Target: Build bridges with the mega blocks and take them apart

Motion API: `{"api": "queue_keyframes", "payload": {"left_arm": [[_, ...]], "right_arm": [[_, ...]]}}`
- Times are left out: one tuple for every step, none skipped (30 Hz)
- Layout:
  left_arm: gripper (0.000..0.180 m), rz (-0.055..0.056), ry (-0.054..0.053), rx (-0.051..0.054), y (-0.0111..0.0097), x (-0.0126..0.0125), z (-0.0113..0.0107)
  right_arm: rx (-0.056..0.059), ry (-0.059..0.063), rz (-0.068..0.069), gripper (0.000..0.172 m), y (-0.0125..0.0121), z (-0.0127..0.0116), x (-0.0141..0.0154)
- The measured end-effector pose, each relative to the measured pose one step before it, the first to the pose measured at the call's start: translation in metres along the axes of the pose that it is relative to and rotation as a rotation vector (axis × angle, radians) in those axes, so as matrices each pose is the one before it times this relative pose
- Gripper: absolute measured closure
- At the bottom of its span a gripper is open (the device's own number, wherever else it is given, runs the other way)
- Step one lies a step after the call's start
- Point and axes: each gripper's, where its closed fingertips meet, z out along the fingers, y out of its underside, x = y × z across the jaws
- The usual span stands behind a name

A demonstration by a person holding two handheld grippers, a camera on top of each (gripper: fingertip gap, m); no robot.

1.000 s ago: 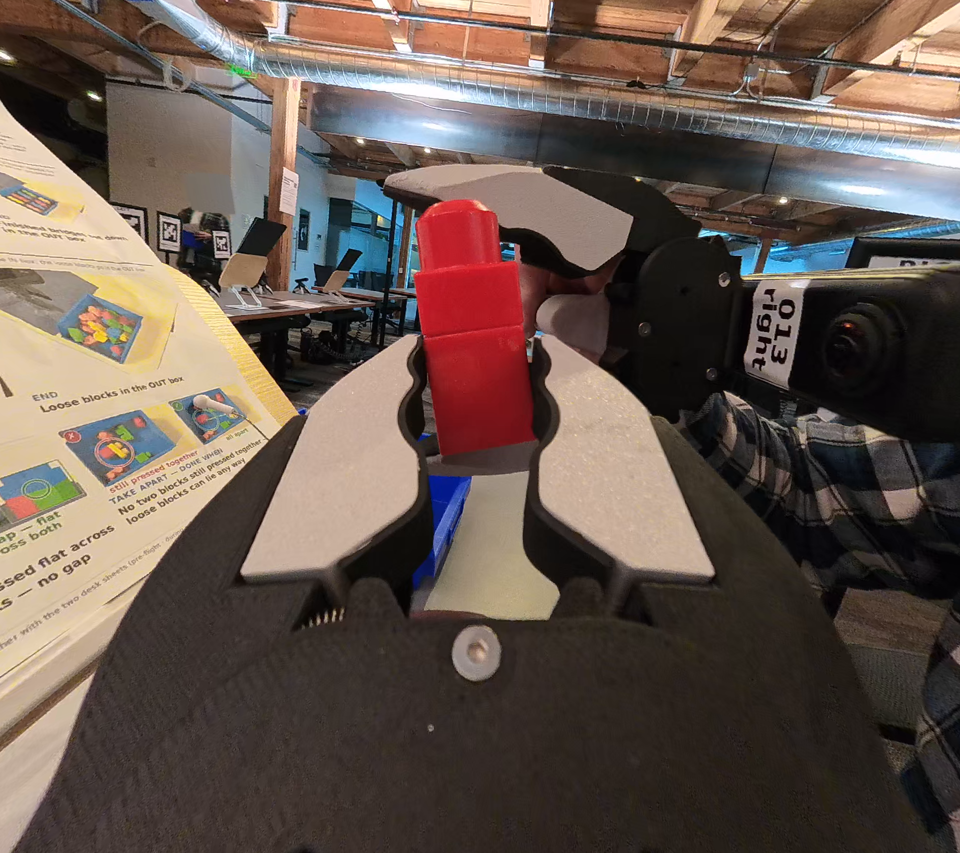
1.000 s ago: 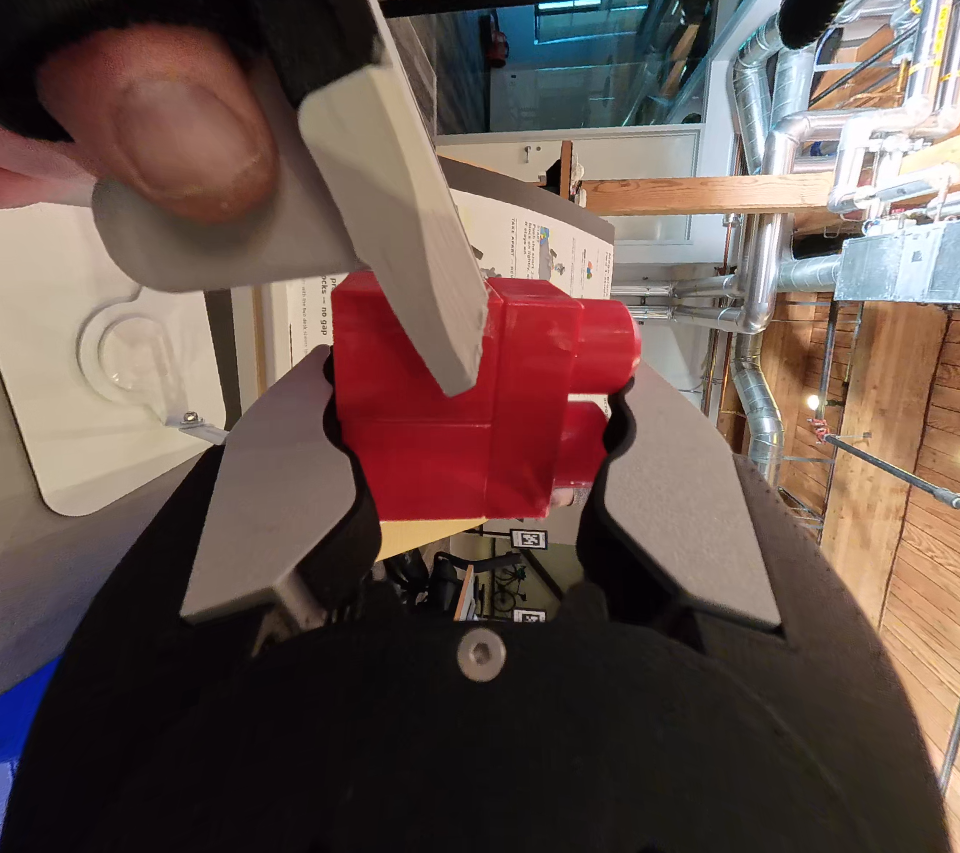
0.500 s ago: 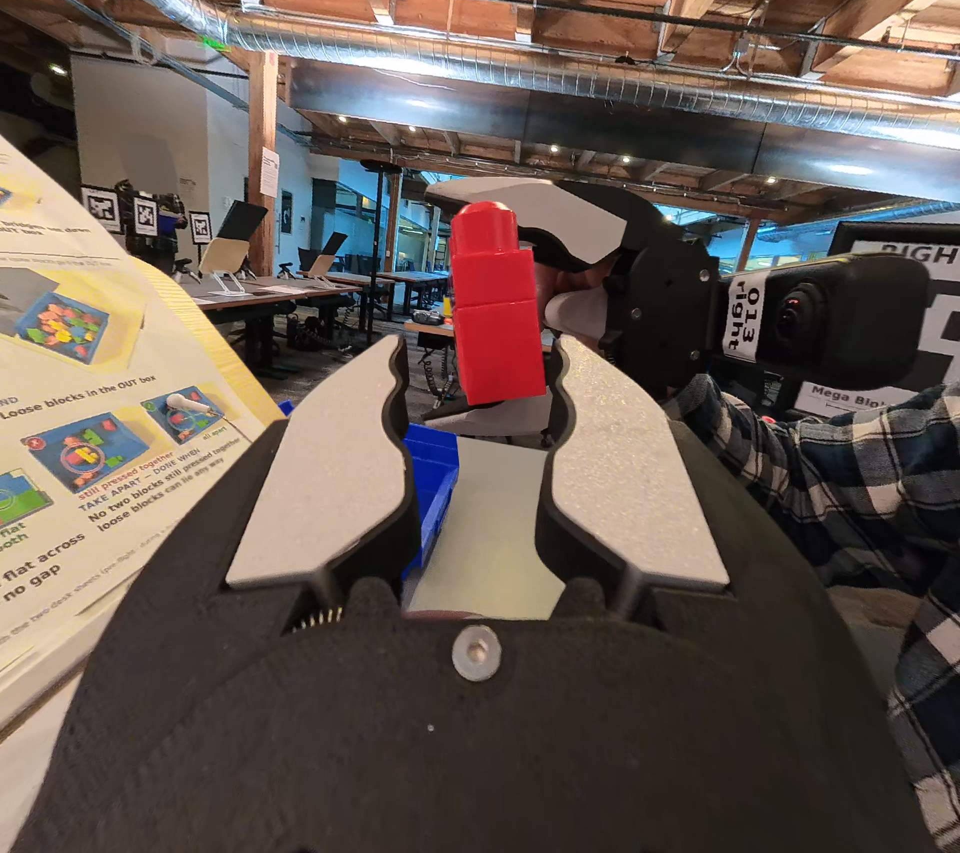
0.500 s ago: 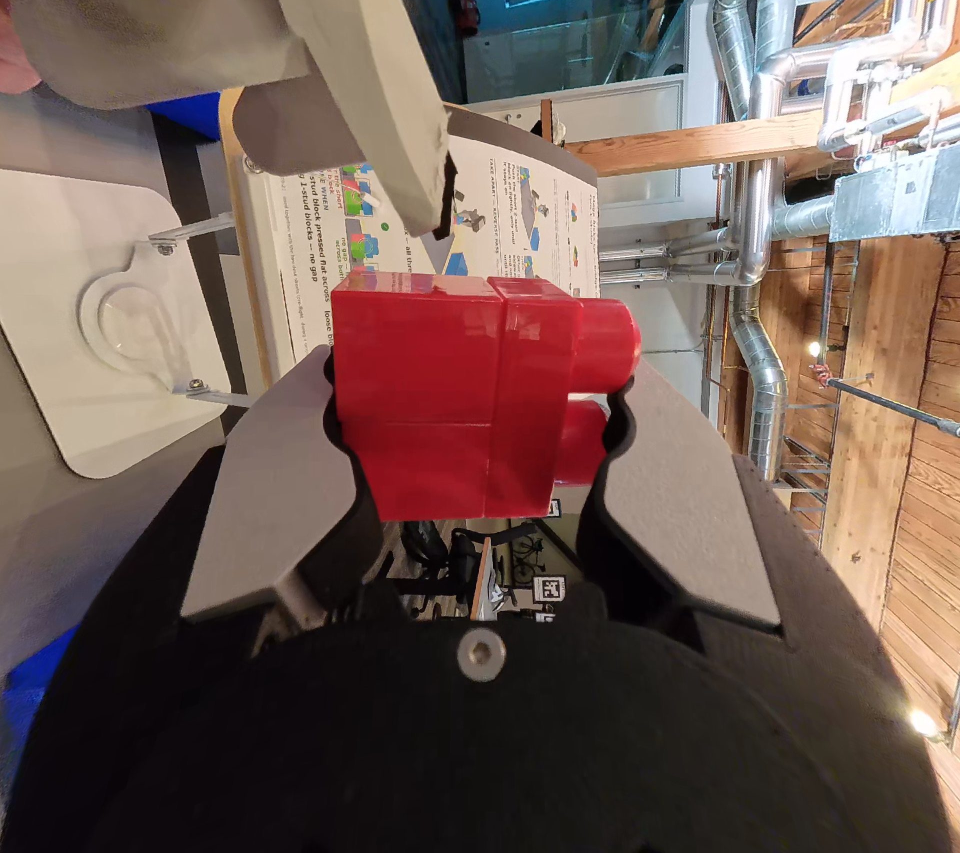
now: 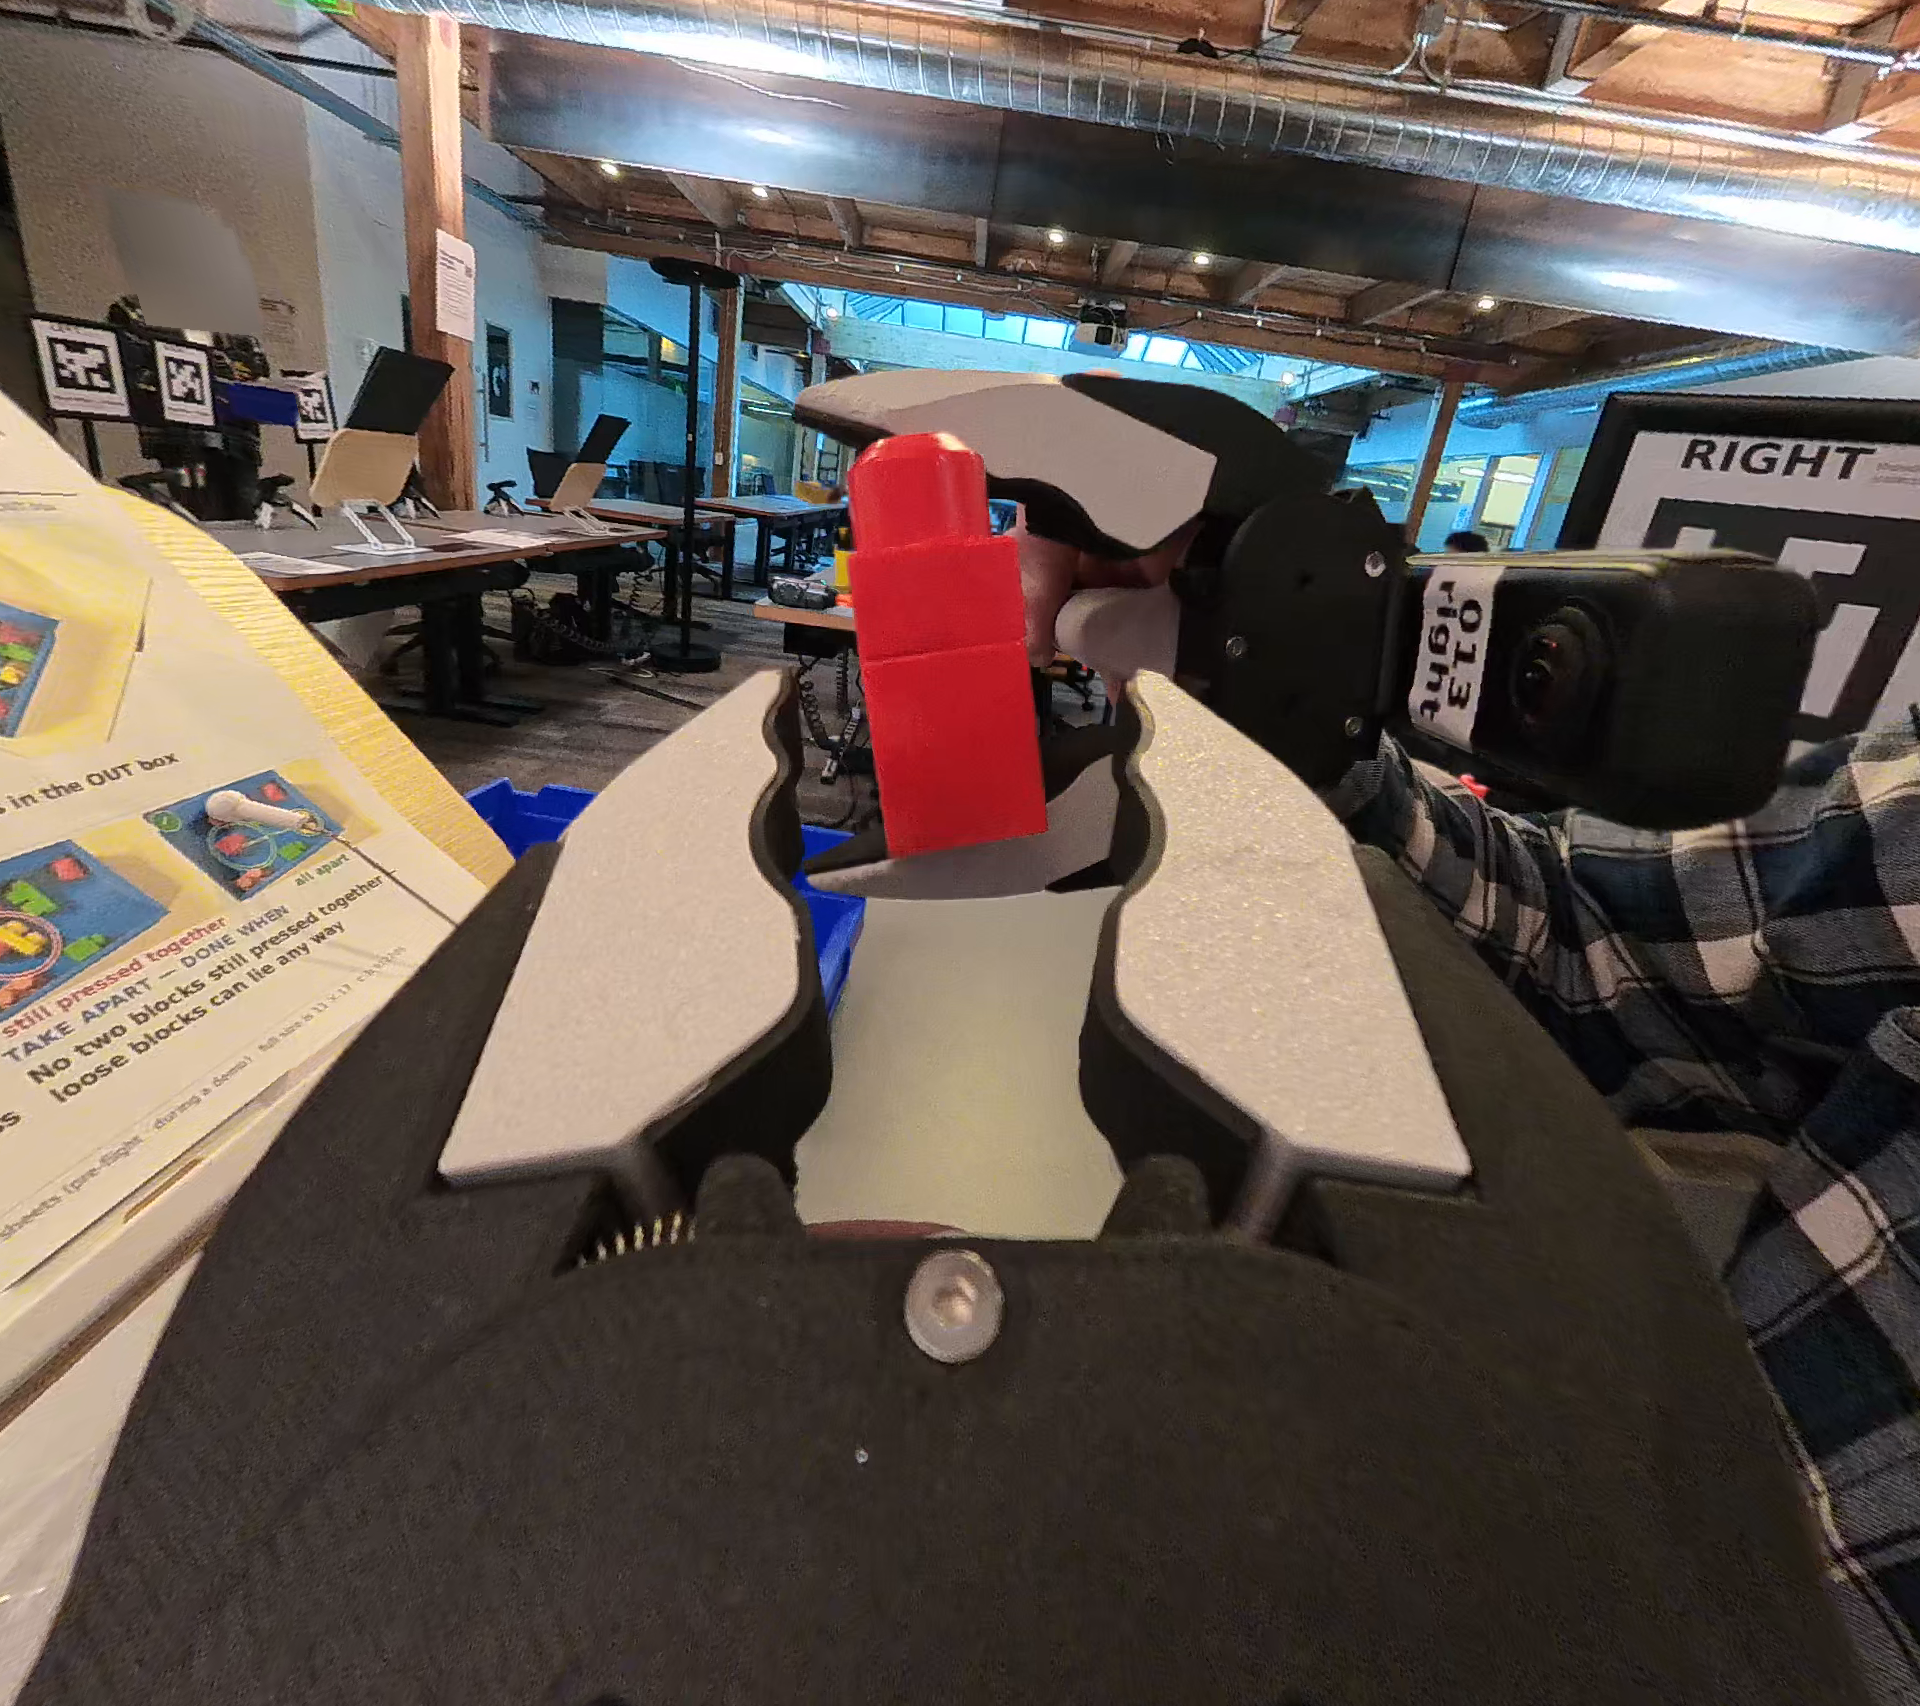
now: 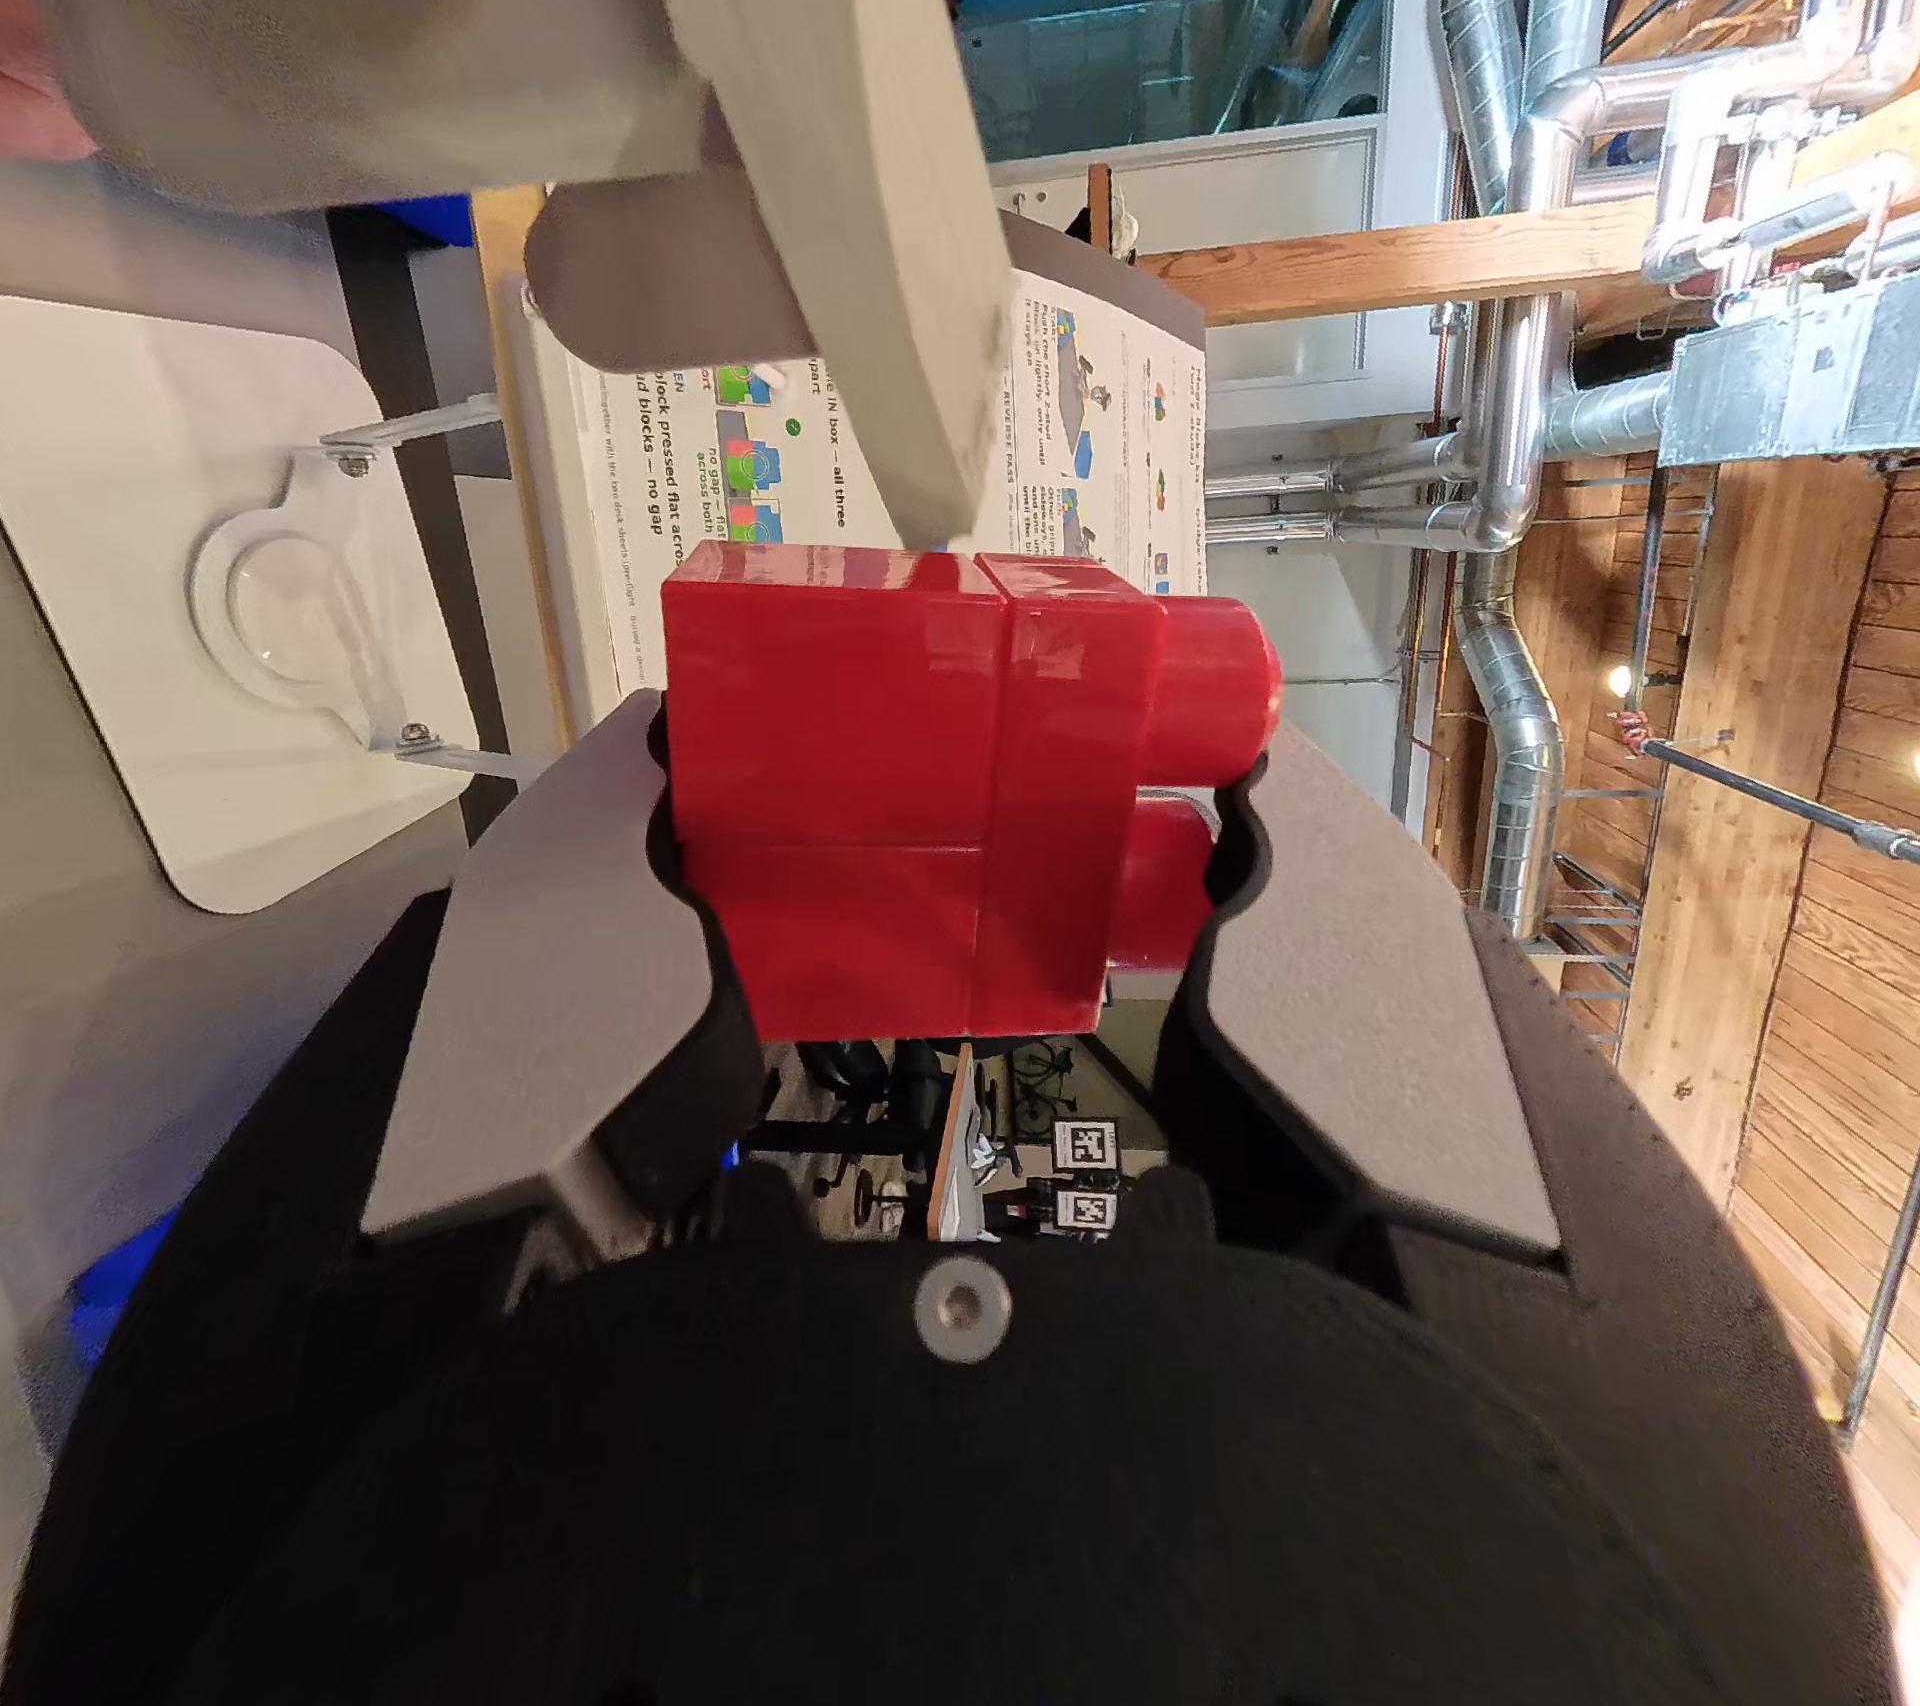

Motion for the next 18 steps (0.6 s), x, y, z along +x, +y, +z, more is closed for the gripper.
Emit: {"api": "queue_keyframes", "payload": {"left_arm": [[0.123,0.0033,-0.0034,-0.0012,-0.00013,0.00037,0.00021],[0.123,0.0049,-0.0055,-0.0016,0.00012,0.00005,0.00014],[0.123,0.0014,0.0006,-0.0094,0.00149,0.00074,0.00100],[0.123,-0.0016,0.0017,-0.0101,0.00194,0.00082,0.00134],[0.123,-0.0016,-0.0057,-0.0010,0.00110,-0.00014,0.00098],[0.125,0.0035,-0.0144,-0.0007,0.00101,-0.00158,0.00038],[0.127,0.0091,-0.0078,-0.0156,0.00282,-0.00097,0.00079],[0.129,0.0056,0.0033,-0.0215,0.00344,0.00021,0.00108],[0.134,0.0001,0.0048,-0.0030,0.00105,0.00059,0.00047],[0.142,0.0003,0.0053,0.0077,-0.00016,0.00110,-0.00011],[0.143,0.0023,-0.0092,0.0039,0.00006,-0.00140,-0.00037],[0.143,0.0017,0.0014,-0.0011,0.00012,-0.00061,-0.00074],[0.143,-0.0045,0.0018,0.0051,-0.00076,-0.00019,-0.00060],[0.144,-0.0010,-0.0077,-0.0024,0.00029,-0.00114,-0.00019],[0.144,0.0051,-0.0066,-0.0022,0.00011,-0.00140,-0.00034],[0.144,0.0121,-0.0143,0.0004,-0.00043,-0.00292,-0.00146],[0.144,0.0123,-0.0147,0.0068,-0.00208,-0.00308,-0.00237],[0.144,0.0061,0.0006,-0.0114,-0.00012,-0.00130,-0.00151]], "right_arm": [[-0.0008,0.0006,-0.0074,0.073,-0.00160,0.00069,-0.00051],[0.0043,0.0011,-0.0052,0.073,-0.00234,0.00032,-0.00036],[0.0031,-0.0019,-0.0042,0.073,-0.00260,0.00021,-0.00075],[0.0030,0.0001,-0.0090,0.073,-0.00289,0.00004,-0.00079],[0.0036,0.0000,-0.0102,0.073,-0.00329,0.00006,-0.00081],[0.0055,-0.0024,-0.0076,0.073,-0.00358,0.00008,-0.00110],[0.0060,-0.0009,-0.0062,0.073,-0.00349,-0.00001,-0.00089],[0.0033,-0.0004,-0.0068,0.073,-0.00292,0.00038,-0.00069],[0.0015,-0.0027,-0.0082,0.074,-0.00242,0.00055,-0.00123],[-0.0019,0.0028,-0.0110,0.073,-0.00149,0.00072,-0.00034],[-0.0004,0.0024,-0.0109,0.073,-0.00063,0.00063,0.00013],[0.0086,-0.0032,0.0030,0.073,-0.00106,0.00041,0.00016],[0.0065,-0.0093,0.0045,0.072,-0.00045,0.00084,-0.00018],[-0.0007,-0.0067,-0.0031,0.072,0.00002,0.00099,-0.00055],[-0.0004,-0.0213,0.0068,0.065,-0.00085,0.00047,-0.00250],[0.0013,-0.0432,0.0191,0.056,-0.00094,-0.00001,-0.00467],[-0.0023,-0.0329,0.0128,0.054,0.00060,-0.00097,-0.00296],[0.0061,-0.0223,0.0146,0.052,0.00096,-0.00236,-0.00063]]}}
